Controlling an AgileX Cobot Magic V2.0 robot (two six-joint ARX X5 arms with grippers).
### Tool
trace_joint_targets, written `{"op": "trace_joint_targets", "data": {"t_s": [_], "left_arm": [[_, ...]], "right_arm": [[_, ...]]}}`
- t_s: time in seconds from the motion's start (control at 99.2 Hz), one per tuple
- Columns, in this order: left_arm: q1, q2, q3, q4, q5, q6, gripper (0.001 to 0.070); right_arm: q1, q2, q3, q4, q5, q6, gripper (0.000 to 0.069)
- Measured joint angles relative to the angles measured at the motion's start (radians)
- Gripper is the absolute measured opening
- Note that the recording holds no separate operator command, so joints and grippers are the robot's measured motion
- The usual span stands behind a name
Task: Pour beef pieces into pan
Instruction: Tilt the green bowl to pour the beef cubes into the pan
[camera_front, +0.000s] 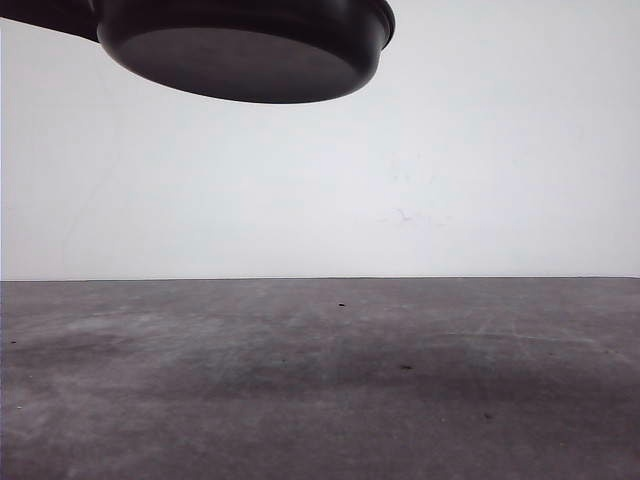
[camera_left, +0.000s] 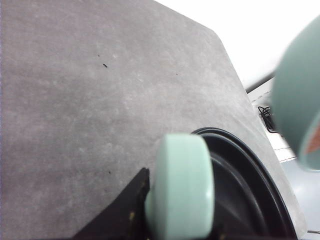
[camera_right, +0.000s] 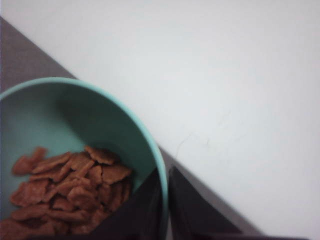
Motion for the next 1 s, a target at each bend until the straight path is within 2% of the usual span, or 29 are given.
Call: {"op": "trace_joint_targets", "data": {"t_s": [0.262, 0.454, 0.766, 0.998], "left_arm": [[0.011, 0.0, 0.0, 0.0, 0.0, -0.001, 0.0055], [0.037, 0.0, 0.0, 0.0, 0.0, -0.013, 0.0055], [0.054, 0.0, 0.0, 0.0, 0.0, -0.019, 0.0054], [0.054, 0.0, 0.0, 0.006, 0.0, -0.04, 0.0054]], "right_arm": [[0.048, 0.0, 0.0, 0.151, 0.019, -0.239, 0.0011], [0.052, 0.0, 0.0, 0.169, 0.02, -0.401, 0.0011], [0.062, 0.0, 0.0, 0.194, -0.004, -0.556, 0.0011], [0.082, 0.0, 0.0, 0.3, -0.04, -0.66, 0.0011]]}}
